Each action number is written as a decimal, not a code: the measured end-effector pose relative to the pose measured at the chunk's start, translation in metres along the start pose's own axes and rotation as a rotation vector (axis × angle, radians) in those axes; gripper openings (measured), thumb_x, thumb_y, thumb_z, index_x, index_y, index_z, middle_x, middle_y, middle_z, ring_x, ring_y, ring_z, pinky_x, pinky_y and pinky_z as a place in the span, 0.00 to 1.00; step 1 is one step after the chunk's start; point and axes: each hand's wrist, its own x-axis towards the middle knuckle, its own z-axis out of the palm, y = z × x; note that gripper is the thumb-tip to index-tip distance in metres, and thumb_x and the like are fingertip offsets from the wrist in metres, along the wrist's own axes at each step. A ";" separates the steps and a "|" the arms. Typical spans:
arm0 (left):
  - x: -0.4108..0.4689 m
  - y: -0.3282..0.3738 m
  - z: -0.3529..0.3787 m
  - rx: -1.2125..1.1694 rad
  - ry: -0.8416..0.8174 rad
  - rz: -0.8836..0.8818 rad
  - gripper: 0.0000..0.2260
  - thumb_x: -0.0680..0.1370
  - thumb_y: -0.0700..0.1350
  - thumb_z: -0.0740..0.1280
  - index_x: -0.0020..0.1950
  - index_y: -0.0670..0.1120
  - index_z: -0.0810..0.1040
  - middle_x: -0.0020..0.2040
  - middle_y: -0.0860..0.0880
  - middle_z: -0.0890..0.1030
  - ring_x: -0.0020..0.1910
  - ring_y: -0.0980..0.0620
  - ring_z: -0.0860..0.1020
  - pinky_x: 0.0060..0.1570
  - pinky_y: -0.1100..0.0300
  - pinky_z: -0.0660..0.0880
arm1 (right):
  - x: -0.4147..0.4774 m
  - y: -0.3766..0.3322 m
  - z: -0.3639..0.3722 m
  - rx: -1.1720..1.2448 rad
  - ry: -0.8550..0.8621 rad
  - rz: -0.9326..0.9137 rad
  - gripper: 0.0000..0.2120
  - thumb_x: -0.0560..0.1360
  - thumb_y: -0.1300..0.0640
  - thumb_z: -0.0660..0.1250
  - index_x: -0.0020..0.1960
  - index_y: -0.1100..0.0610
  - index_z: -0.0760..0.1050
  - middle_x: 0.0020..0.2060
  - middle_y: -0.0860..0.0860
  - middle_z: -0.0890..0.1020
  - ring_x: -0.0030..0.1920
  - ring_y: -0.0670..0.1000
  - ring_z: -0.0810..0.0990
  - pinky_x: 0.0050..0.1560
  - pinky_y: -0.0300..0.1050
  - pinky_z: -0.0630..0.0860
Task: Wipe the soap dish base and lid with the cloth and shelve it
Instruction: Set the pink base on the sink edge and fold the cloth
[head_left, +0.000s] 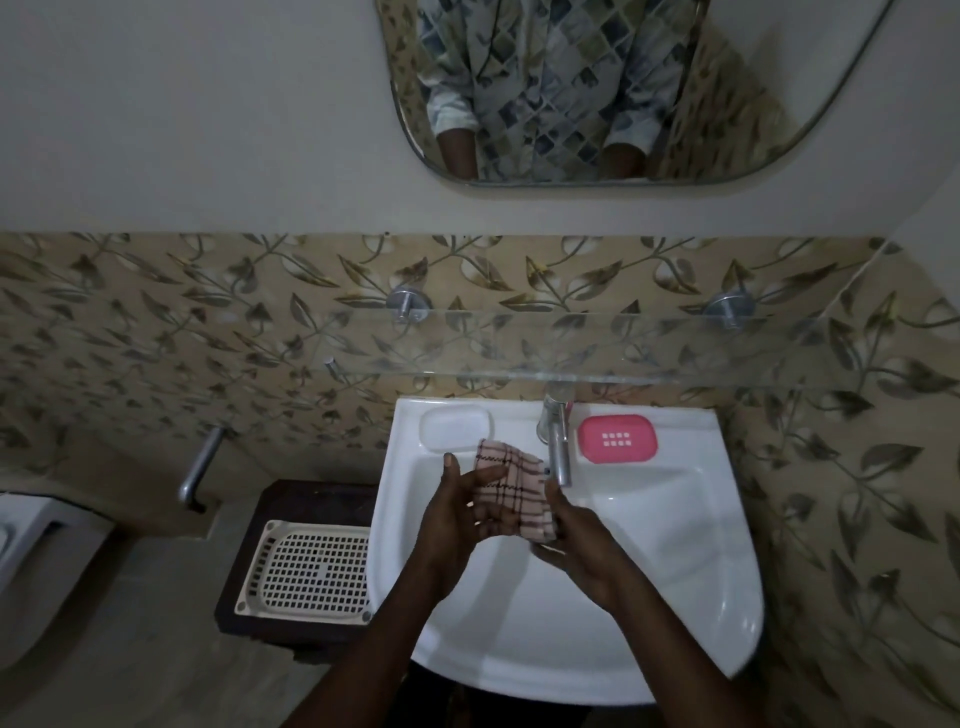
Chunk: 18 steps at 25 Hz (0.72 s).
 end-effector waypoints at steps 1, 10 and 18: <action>0.000 0.000 0.002 0.003 -0.008 -0.024 0.35 0.77 0.69 0.55 0.62 0.41 0.81 0.48 0.37 0.84 0.42 0.43 0.82 0.42 0.50 0.80 | 0.003 0.000 0.006 0.148 -0.091 -0.040 0.22 0.80 0.42 0.63 0.63 0.57 0.80 0.57 0.59 0.84 0.59 0.58 0.83 0.59 0.54 0.78; 0.008 -0.002 -0.028 0.305 0.024 -0.194 0.28 0.69 0.57 0.75 0.65 0.48 0.78 0.49 0.46 0.84 0.35 0.52 0.75 0.37 0.59 0.72 | -0.004 -0.019 0.003 0.127 0.112 -0.224 0.26 0.68 0.67 0.76 0.64 0.57 0.75 0.54 0.61 0.85 0.53 0.64 0.84 0.52 0.62 0.81; 0.026 0.003 -0.003 0.140 0.099 -0.005 0.08 0.73 0.43 0.73 0.50 0.41 0.86 0.48 0.38 0.86 0.47 0.41 0.84 0.47 0.50 0.81 | -0.009 -0.013 0.007 0.262 -0.022 -0.120 0.20 0.76 0.50 0.67 0.64 0.60 0.78 0.59 0.66 0.81 0.59 0.64 0.79 0.63 0.66 0.73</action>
